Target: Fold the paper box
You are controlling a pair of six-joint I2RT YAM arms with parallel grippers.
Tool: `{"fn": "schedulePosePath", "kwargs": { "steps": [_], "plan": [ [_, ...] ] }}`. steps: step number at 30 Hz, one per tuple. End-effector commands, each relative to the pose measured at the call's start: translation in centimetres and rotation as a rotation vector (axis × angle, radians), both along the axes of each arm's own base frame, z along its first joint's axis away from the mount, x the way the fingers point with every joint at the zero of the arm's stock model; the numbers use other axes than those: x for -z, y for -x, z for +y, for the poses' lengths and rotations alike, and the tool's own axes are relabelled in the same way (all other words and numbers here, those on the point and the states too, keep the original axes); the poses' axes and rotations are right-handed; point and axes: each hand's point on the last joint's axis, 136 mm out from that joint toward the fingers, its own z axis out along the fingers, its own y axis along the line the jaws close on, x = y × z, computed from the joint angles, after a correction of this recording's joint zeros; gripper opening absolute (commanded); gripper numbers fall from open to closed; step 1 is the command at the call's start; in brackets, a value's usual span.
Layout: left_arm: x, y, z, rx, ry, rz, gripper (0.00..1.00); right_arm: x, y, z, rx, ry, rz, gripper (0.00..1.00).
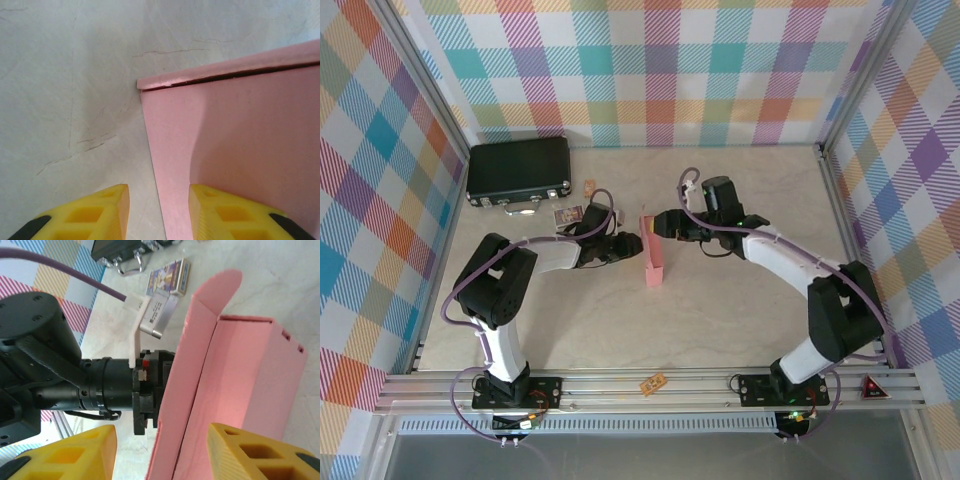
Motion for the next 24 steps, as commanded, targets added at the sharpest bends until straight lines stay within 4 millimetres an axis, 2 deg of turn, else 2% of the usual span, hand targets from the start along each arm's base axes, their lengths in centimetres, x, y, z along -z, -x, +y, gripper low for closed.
{"fn": "schedulePosePath", "kwargs": {
  "steps": [1, 3, 5, 8, 17, 20, 24],
  "plan": [
    [-0.5, -0.6, 0.4, -0.009, -0.023, -0.013, 0.36, 0.6, -0.5, -1.6, 0.097, 0.079, -0.001, 0.51],
    [-0.6, -0.7, 0.6, -0.012, -0.031, -0.018, 0.36, 2.1, -0.9, -2.9, 0.166, 0.142, 0.045, 0.50],
    [-0.8, -0.7, 0.6, -0.010, -0.036, -0.023, 0.37, 3.4, -0.9, -3.3, 0.179, 0.164, 0.101, 0.48],
    [-0.9, -1.0, 0.6, -0.009, -0.043, -0.024, 0.37, 4.5, -0.5, -2.4, 0.126, 0.133, 0.147, 0.47],
    [-0.7, -1.6, -0.1, 0.020, -0.042, -0.015, 0.36, 5.8, -0.1, 0.4, -0.001, 0.025, 0.213, 0.47],
    [-0.7, -2.0, -0.5, 0.037, -0.040, -0.014, 0.36, 6.6, -0.2, 0.7, -0.001, 0.012, 0.240, 0.46],
    [-0.7, -2.6, -1.0, 0.050, -0.040, -0.016, 0.36, 8.2, -0.4, 0.0, 0.075, 0.043, 0.292, 0.43]
  ]
}}
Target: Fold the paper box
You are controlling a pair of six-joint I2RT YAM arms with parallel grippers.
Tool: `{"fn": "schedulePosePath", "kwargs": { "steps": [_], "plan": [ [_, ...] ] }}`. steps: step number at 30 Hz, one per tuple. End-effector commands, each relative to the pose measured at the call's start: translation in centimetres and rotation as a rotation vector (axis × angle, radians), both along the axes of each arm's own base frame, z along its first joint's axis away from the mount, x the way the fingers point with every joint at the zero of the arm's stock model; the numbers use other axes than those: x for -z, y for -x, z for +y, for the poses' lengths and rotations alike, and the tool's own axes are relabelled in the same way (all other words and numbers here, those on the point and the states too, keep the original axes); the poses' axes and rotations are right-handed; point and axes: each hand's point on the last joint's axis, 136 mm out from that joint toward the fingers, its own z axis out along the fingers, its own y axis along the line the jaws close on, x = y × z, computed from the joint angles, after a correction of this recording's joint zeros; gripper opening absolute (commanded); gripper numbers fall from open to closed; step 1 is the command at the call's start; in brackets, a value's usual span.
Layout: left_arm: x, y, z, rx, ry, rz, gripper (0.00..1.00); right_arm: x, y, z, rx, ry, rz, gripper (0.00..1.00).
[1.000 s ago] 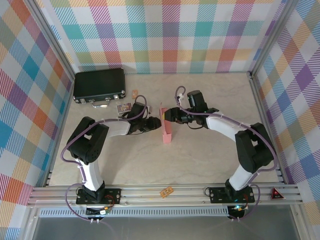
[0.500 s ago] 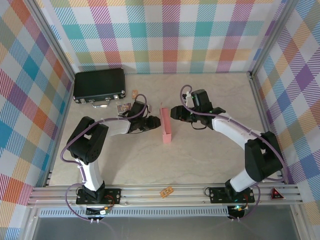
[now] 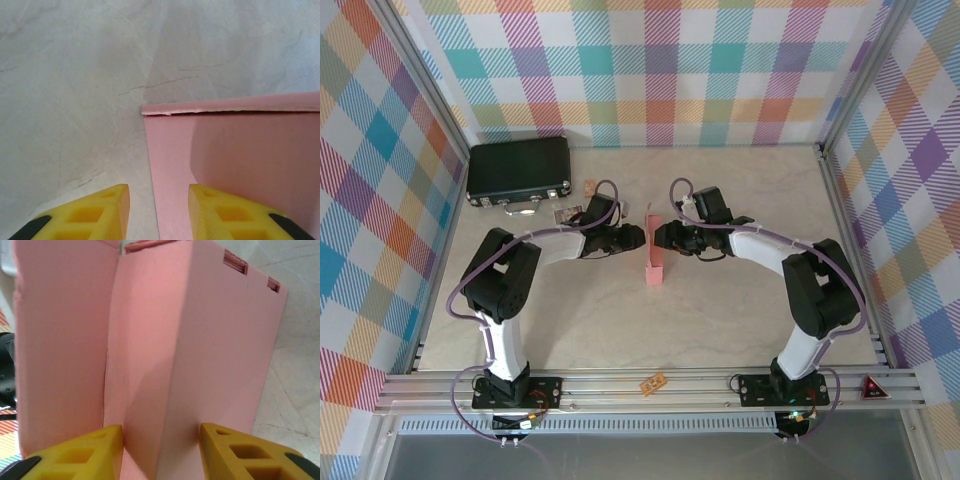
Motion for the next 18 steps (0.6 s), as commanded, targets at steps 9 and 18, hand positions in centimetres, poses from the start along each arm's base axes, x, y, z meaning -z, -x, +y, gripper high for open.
{"fn": "schedulePosePath", "kwargs": {
  "steps": [9, 18],
  "plan": [
    [-1.6, -1.3, -0.6, 0.040, -0.019, -0.018, 0.35, 2.5, -0.2, -2.0, 0.186, 0.044, 0.070, 0.41],
    [-5.4, -1.3, 1.8, -0.026, -0.108, -0.094, 0.36, 1.3, -0.4, -2.1, 0.191, 0.028, 0.034, 0.43]
  ]
}}
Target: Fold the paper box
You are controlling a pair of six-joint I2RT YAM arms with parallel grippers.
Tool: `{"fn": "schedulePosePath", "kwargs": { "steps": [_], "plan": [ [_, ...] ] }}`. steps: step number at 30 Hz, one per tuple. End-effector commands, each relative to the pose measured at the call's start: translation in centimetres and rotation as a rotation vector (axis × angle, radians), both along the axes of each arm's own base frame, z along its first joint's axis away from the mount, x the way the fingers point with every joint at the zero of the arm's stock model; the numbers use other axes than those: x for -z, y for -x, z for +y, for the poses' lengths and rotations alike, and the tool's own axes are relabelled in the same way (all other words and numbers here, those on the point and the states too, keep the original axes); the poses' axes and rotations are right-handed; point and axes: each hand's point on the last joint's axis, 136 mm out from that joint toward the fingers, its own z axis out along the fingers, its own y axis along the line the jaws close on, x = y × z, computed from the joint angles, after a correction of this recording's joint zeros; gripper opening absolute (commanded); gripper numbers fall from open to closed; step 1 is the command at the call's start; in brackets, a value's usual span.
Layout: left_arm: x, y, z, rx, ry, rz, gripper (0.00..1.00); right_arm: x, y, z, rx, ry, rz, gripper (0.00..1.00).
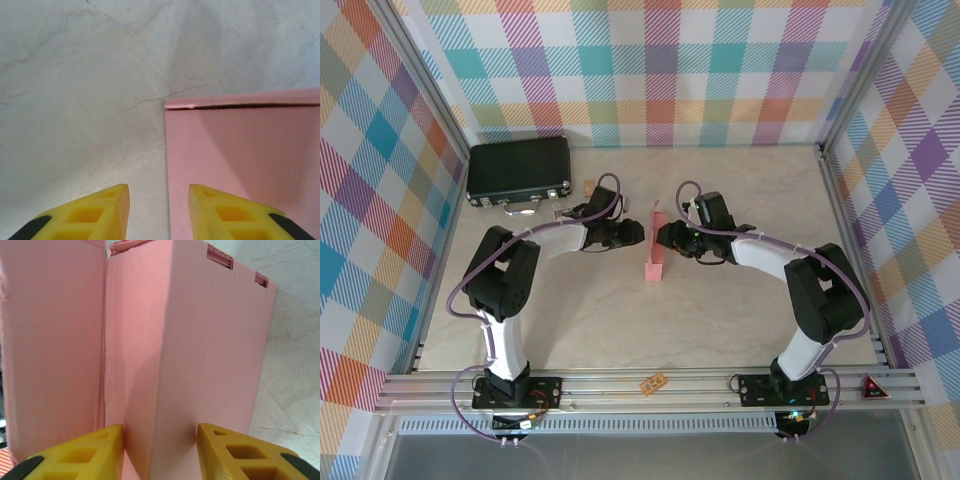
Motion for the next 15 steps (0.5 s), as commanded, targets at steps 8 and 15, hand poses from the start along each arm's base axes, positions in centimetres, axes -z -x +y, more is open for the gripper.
{"fn": "schedulePosePath", "kwargs": {
  "steps": [8, 15],
  "plan": [
    [-8.4, 0.1, 2.9, -0.080, -0.057, -0.157, 0.38, -2.3, 0.0, -0.6, 0.011, 0.017, -0.055, 0.47],
    [-11.9, 2.2, 1.4, -0.055, -0.105, -0.218, 0.68, -3.6, 0.1, -3.4, 0.079, 0.130, -0.119, 0.49]
  ]
}}
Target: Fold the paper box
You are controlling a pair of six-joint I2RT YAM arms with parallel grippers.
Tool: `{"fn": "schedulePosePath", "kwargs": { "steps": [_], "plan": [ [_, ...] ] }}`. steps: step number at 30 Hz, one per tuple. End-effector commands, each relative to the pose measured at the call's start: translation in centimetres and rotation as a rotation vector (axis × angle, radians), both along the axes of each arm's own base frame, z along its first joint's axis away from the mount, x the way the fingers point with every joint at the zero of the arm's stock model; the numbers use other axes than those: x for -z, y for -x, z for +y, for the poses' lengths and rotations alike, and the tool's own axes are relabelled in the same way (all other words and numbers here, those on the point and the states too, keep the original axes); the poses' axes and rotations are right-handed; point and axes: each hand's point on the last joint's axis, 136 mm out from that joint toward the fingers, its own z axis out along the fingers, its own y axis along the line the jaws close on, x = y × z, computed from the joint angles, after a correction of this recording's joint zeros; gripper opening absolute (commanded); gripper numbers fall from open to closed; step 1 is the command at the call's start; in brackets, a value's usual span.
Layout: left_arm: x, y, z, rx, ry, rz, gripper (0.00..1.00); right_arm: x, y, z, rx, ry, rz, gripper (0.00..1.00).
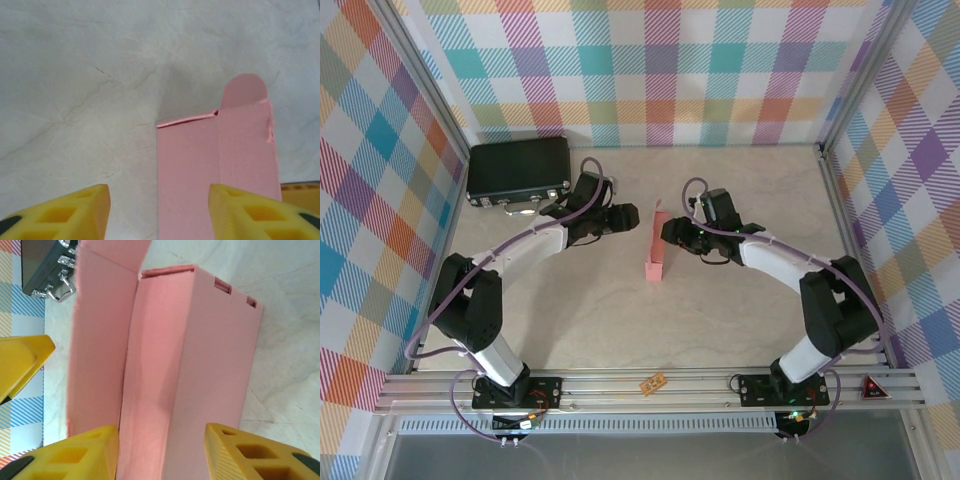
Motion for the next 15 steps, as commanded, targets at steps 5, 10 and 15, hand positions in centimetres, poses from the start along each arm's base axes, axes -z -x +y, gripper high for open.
{"fn": "schedulePosePath", "kwargs": {
  "steps": [5, 10, 15],
  "plan": [
    [-3.1, 2.2, -3.0, 0.050, -0.089, -0.042, 0.76, 0.9, 0.7, -4.7, 0.099, 0.191, -0.012, 0.49],
    [-1.4, 2.9, -4.8, 0.091, -0.214, -0.018, 0.83, 2.8, 2.2, -7.7, 0.152, 0.226, 0.032, 0.49],
    [1.3, 3.0, -6.3, 0.135, -0.304, 0.034, 0.83, 3.8, 3.7, -9.7, 0.189, 0.229, 0.053, 0.50]
  ]
}}
